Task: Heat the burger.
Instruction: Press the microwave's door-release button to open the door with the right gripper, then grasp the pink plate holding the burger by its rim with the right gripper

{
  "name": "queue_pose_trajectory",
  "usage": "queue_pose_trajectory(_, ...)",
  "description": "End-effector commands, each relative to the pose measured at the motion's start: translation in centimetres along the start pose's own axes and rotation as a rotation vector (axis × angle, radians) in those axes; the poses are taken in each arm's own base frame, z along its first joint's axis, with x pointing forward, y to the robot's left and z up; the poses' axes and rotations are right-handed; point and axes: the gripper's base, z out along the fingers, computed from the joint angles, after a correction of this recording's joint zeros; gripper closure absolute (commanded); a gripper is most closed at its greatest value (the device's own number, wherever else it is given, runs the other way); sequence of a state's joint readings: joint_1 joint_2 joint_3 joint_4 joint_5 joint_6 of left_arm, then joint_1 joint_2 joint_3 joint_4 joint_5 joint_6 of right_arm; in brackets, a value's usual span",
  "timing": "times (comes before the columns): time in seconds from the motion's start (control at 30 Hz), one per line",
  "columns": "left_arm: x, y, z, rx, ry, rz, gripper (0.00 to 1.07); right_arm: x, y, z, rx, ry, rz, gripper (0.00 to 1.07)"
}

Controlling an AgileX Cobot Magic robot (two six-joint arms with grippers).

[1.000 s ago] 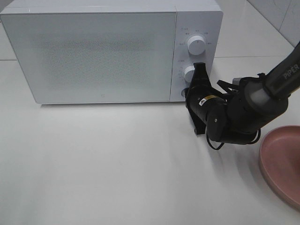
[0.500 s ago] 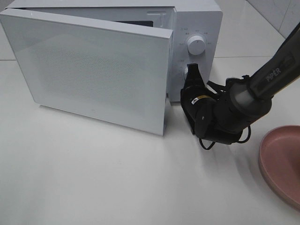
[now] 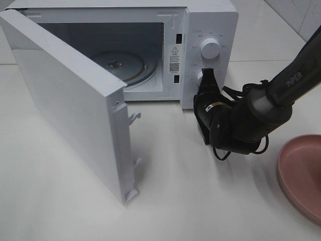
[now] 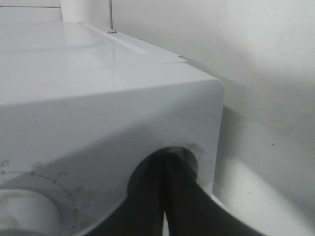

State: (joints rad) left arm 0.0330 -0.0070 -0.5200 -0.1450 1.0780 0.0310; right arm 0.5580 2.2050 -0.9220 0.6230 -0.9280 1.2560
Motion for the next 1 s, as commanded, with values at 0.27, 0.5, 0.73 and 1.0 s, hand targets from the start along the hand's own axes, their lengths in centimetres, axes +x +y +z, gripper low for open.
queue_pose_trajectory(0.27, 0.1, 0.0, -0.1, 0.005, -0.020, -0.002, 0.09, -1.2, 2.6, -1.4, -0.070, 0.033, 0.007, 1.07)
queue_pose_trajectory(0.5, 0.1, 0.0, -0.1, 0.005, -0.020, -0.002, 0.09, -1.1, 1.4, -3.2, 0.086, 0.119, -0.052, 1.07)
queue_pose_trajectory(0.73, 0.1, 0.0, -0.1, 0.005, -0.020, -0.002, 0.09, -1.3, 1.3, -5.5, 0.171, 0.203, -0.178, 1.07)
queue_pose_trajectory(1.0, 0.1, 0.0, -0.1, 0.005, -0.020, -0.002, 0.09, -1.1, 1.5, -7.8, 0.288, 0.350, -0.411, 1.07)
